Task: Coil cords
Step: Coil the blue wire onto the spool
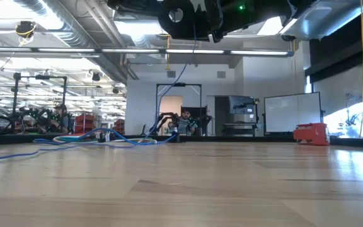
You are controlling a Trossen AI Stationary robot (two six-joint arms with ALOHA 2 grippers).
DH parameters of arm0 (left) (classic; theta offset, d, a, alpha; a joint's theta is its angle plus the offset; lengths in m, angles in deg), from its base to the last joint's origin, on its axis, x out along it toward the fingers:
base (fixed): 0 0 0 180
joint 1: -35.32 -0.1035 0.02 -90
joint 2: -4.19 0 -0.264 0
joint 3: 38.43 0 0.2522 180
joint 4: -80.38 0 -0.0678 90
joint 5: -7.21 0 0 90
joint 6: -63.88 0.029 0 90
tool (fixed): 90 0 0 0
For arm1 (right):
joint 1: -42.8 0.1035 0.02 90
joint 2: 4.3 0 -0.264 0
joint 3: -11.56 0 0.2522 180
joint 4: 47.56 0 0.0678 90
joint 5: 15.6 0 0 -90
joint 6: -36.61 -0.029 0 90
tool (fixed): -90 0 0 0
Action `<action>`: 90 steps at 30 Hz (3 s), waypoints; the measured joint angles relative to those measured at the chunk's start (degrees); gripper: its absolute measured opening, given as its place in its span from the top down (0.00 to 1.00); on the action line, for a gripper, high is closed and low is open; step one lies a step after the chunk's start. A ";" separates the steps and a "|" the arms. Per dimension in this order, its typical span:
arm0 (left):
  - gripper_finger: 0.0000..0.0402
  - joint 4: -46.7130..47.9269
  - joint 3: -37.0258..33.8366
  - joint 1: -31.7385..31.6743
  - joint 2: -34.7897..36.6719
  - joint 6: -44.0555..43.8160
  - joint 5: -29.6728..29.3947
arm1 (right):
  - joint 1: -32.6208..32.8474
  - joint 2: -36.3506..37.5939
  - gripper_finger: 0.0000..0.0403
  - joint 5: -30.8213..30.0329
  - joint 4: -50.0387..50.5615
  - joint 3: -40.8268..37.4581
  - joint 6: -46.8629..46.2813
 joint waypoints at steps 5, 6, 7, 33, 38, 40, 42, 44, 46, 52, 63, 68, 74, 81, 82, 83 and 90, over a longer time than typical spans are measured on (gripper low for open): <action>0.99 1.34 0.00 -0.35 0.51 -1.03 0.17 | -0.06 -0.07 0.93 -0.43 -1.23 -0.03 -0.01; 0.99 1.57 0.00 -0.24 0.57 -1.10 0.17 | -0.06 -0.07 0.91 -0.40 -1.29 -0.03 -0.03; 0.99 1.82 0.00 0.01 0.71 -1.12 0.17 | -0.06 -0.07 0.89 -0.38 -1.27 -0.03 -0.03; 1.00 3.36 0.00 1.48 1.64 -1.69 0.39 | 0.03 5.20 0.87 4.99 3.06 0.10 6.44; 1.00 3.59 -0.02 1.48 1.64 -1.56 0.38 | 0.01 5.21 0.97 5.59 3.20 0.10 7.56; 1.00 3.55 -0.02 1.48 1.64 -1.62 0.37 | 0.01 5.20 0.98 5.58 3.15 0.10 7.58; 0.98 3.46 -0.04 1.46 1.93 -1.70 0.13 | 0.04 5.20 0.96 4.74 3.13 0.10 7.60; 0.94 3.57 -0.09 1.44 3.00 -1.79 -0.35 | 0.05 5.20 0.97 4.00 2.87 0.10 7.55; 0.88 5.00 0.63 1.78 4.78 -2.04 -0.43 | 0.10 5.22 0.98 2.63 2.22 0.14 7.55; 0.71 11.77 2.23 4.27 9.77 -5.93 -0.42 | 0.12 5.35 0.98 -6.50 -1.61 0.12 6.17; 0.70 1.75 -7.29 2.60 0.48 -11.58 -1.78 | 0.10 5.46 0.99 -11.08 -10.35 0.12 4.49; 0.72 -3.20 -7.39 0.70 -5.71 -10.19 -6.40 | 0.10 5.46 0.98 -11.26 -7.84 0.12 4.49; 0.73 -9.96 -7.37 -0.91 -10.60 -5.00 -6.68 | 0.10 5.46 0.99 -11.24 -7.25 0.10 4.49; 0.75 -10.82 -7.34 -2.59 -11.14 -4.56 -9.70 | 0.10 5.46 0.98 -10.83 -7.03 0.10 4.49; 0.75 -10.85 -7.34 -2.78 -11.14 -4.58 -9.57 | 0.10 5.46 0.99 -10.60 -7.03 0.10 4.49; 0.75 -10.79 -7.34 -2.97 -11.14 -4.59 -8.85 | 0.10 5.46 0.99 -10.39 -7.03 0.10 4.49; 0.80 -10.17 -7.32 -4.38 -11.16 -5.75 -4.15 | 0.10 5.46 0.98 -10.37 -7.25 0.07 4.49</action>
